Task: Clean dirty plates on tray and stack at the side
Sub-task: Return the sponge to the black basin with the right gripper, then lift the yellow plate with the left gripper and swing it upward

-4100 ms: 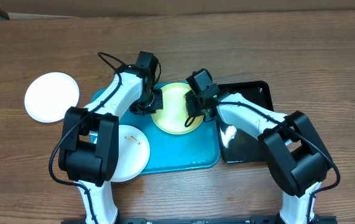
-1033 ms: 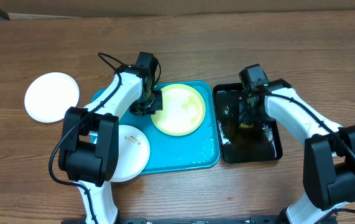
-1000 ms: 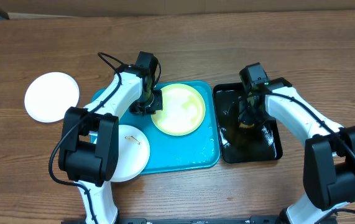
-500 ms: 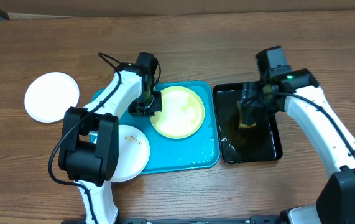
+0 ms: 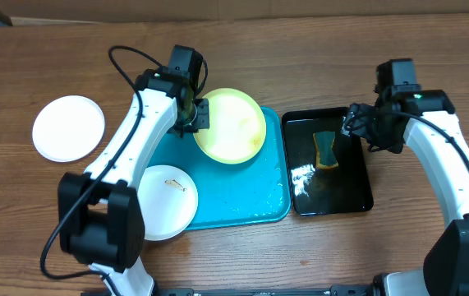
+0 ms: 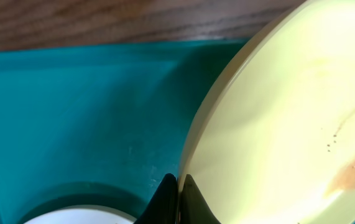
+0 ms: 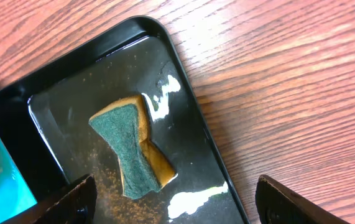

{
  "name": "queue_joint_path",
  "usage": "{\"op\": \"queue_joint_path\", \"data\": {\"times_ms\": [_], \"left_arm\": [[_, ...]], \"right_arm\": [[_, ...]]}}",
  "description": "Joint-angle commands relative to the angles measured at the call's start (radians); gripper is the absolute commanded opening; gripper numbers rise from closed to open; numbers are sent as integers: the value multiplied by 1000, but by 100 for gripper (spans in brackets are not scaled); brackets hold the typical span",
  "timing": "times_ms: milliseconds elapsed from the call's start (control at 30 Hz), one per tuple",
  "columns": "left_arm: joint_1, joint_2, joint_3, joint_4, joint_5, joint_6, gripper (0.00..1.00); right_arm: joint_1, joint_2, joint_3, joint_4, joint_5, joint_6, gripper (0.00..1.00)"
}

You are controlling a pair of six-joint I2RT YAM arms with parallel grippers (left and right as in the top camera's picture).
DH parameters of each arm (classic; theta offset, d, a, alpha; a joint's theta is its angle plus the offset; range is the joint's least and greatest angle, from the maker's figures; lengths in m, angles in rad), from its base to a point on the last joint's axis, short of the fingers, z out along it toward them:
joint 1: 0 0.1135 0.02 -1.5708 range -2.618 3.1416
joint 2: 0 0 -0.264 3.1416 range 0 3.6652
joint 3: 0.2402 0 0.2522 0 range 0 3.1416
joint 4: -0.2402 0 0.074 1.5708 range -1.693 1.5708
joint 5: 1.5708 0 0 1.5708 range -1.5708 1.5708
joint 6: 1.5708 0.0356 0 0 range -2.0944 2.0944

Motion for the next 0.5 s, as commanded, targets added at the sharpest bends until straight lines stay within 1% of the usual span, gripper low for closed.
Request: {"op": "queue_joint_path", "data": {"times_ms": [0, 133, 200, 233, 467], "left_arm": [[3, -53, 42, 6, -3, 19, 4], [-9, -54, 56, 13, 0, 19, 4], [-22, -54, 57, 31, 0, 19, 4], [-32, -54, 57, 44, -1, 19, 4], [-131, -54, 57, 140, -19, 19, 4]], "right_arm": [[-41, -19, 21, 2, -60, 11, 84], [-68, -20, 21, 10, -60, 11, 86], [-75, -19, 21, 13, -60, 10, 97], [-76, -19, 21, 14, -56, 10, 100], [-75, -19, 21, 17, -49, 6, 100]]}}
